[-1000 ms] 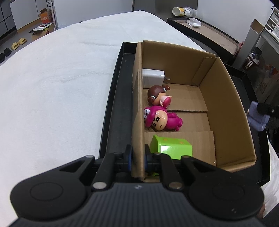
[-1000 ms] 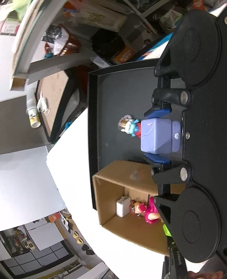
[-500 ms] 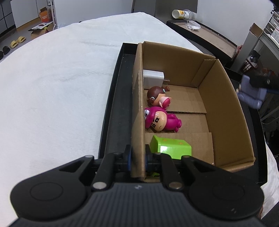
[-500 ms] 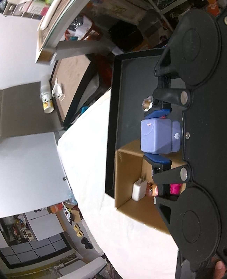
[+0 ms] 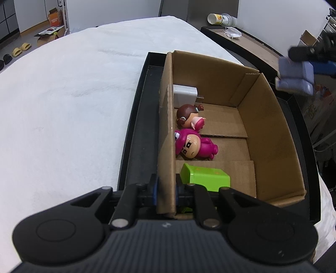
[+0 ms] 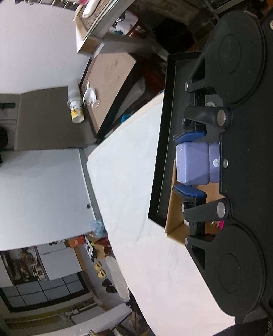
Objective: Organize rigid objects
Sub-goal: 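Lift the lavender cube figure with the right gripper and carry it over the box, then release the lavender cube figure into the box with the right gripper, then move the right gripper to the blue-and-red mug figure and close on it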
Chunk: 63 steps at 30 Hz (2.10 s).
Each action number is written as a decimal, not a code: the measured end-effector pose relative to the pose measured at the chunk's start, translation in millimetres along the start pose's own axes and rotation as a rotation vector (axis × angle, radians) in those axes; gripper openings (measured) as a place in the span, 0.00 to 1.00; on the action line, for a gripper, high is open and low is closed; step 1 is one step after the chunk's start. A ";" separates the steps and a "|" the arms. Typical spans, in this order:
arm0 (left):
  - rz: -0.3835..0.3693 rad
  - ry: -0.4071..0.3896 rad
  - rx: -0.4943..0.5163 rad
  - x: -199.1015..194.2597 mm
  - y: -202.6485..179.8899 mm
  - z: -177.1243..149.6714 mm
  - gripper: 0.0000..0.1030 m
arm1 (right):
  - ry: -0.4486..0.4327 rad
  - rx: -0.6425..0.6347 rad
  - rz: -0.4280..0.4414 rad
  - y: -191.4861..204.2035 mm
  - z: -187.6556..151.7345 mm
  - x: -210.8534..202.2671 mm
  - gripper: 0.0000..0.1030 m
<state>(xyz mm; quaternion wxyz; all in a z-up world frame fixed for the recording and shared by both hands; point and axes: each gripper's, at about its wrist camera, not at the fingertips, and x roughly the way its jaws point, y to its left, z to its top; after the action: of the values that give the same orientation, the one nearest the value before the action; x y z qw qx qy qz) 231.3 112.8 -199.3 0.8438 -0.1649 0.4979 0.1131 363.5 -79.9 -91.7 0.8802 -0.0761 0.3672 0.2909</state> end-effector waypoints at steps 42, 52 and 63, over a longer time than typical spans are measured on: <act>0.040 0.025 0.034 3.8 -8.3 4.6 0.13 | 0.094 0.123 -0.036 -73.2 -68.1 -0.8 0.53; 0.066 0.044 0.028 10.4 -13.5 6.3 0.13 | 0.106 0.216 -0.051 -92.9 -93.1 19.3 0.55; 0.089 0.069 0.067 17.8 -19.6 9.5 0.13 | 0.092 0.274 -0.036 -105.6 -98.3 63.7 0.53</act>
<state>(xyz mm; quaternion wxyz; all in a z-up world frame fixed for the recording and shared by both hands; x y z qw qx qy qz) 254.4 98.9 -207.5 0.8253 -0.1180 0.5372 0.1282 400.0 -171.5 -214.8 0.8695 0.0251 0.4422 0.2185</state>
